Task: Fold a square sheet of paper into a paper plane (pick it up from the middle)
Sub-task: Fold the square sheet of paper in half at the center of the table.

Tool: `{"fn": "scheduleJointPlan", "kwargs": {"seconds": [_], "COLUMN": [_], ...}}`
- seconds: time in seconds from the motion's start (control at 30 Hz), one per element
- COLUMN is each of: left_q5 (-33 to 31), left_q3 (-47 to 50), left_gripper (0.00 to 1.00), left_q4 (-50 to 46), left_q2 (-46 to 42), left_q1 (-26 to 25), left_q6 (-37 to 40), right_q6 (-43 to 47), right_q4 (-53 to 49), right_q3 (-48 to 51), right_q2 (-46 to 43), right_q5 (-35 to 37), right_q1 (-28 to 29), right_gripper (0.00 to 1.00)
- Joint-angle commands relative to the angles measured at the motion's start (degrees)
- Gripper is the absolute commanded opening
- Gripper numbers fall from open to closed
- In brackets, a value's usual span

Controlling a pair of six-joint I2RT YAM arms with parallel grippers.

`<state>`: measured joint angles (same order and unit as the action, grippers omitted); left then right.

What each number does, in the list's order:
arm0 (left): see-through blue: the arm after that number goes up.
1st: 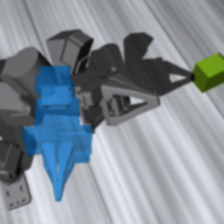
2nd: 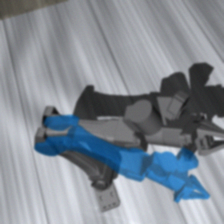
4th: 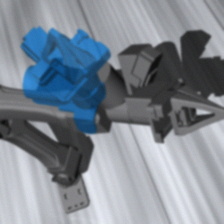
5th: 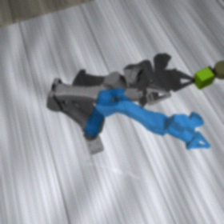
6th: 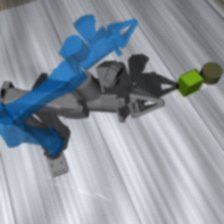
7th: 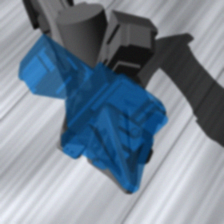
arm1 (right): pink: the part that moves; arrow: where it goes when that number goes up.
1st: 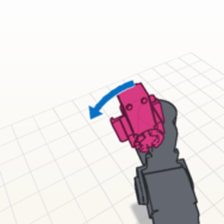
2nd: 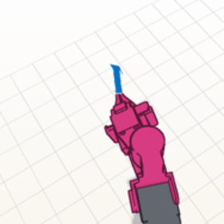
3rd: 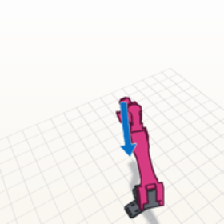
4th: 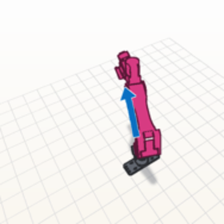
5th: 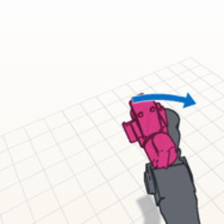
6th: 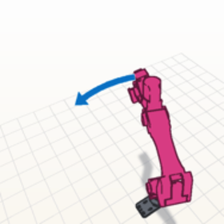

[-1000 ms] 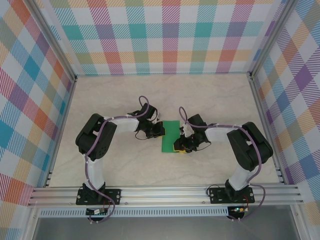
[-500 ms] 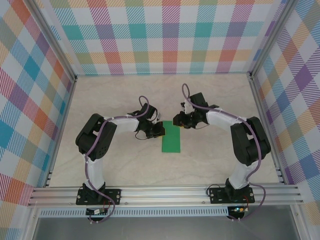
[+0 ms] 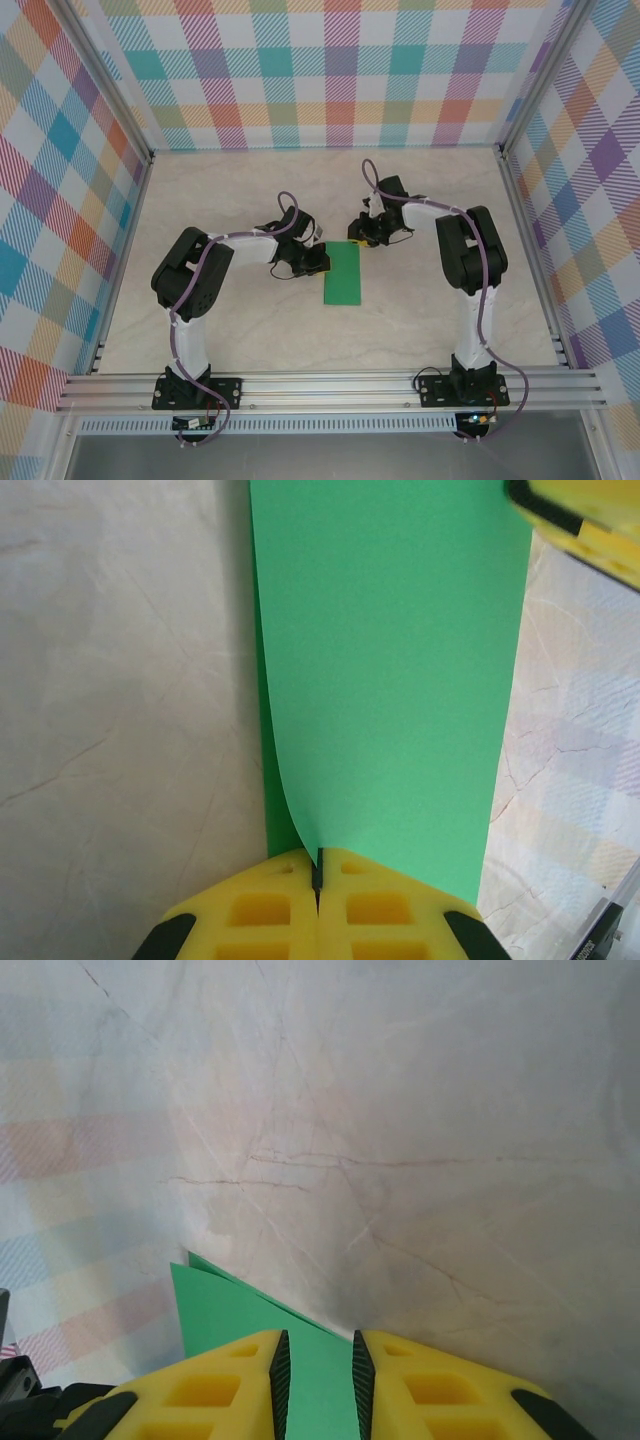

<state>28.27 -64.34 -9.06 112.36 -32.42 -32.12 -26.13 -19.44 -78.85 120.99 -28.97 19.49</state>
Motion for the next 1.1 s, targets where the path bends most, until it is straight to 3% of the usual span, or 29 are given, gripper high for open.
{"fn": "scheduleJointPlan", "kwargs": {"seconds": [0.0, 0.17, 0.33, 0.5, 0.63, 0.73, 0.87, 0.93, 1.0, 1.07], "left_q5": [-4.37, -3.46, -1.24, -0.18, 0.21, 0.42, 0.87, 0.62, 0.13, -0.02], "left_q3": [3.08, 3.38, 3.97, 4.66, 3.96, 3.62, 2.0, 1.49, 0.91, 0.7], "left_gripper": [0.02, 0.02, 0.02, 0.02, 0.02, 0.02, 0.02, 0.02, 0.02, 0.02], "left_q4": [-7.47, -7.36, -4.62, -3.86, -4.38, -4.21, -6.05, -6.4, -8.86, -9.23], "left_q2": [5.54, 4.51, 0.34, -3.52, -3.88, -4.24, -4.24, -4.34, -4.24, -4.16], "left_q1": [-0.18, -0.18, -0.27, -0.27, -0.27, -0.27, -0.27, -0.27, -0.27, -0.27], "left_q6": [-0.3, -1.08, -4.55, -6.89, -7.47, -8.18, -8.4, -8.51, -8.52, -8.58], "right_q6": [1.59, 2.61, 4.56, 5.08, 3.48, 1.18, 2.71, 2.94, 3.72, 5.1], "right_q4": [-3.07, -4.49, -7.4, -6.11, -1.25, -2.95, -6.88, -1.87, 4.82, 7.37], "right_q3": [-1.15, -1.07, 0.58, 10.12, 20.02, 23.89, 25.05, 30.25, 36.25, 40.11], "right_q2": [2.89, -0.01, -10.4, -25.48, -36.97, -40.15, -37.01, -39.92, -45.99, -50.62], "right_q5": [0.58, -1.45, 0.67, 4.94, 9.04, 10.23, 2.34, 0.81, 3.2, 10.92], "right_q1": [-0.26, -0.24, -0.24, -0.12, -0.16, -0.24, 0.13, 2.23, 6.52, 11.92], "right_gripper": [0.26, 0.28, 0.36, 0.61, 1.0, 1.0, 0.99, 0.92, 0.88, 0.84]}}
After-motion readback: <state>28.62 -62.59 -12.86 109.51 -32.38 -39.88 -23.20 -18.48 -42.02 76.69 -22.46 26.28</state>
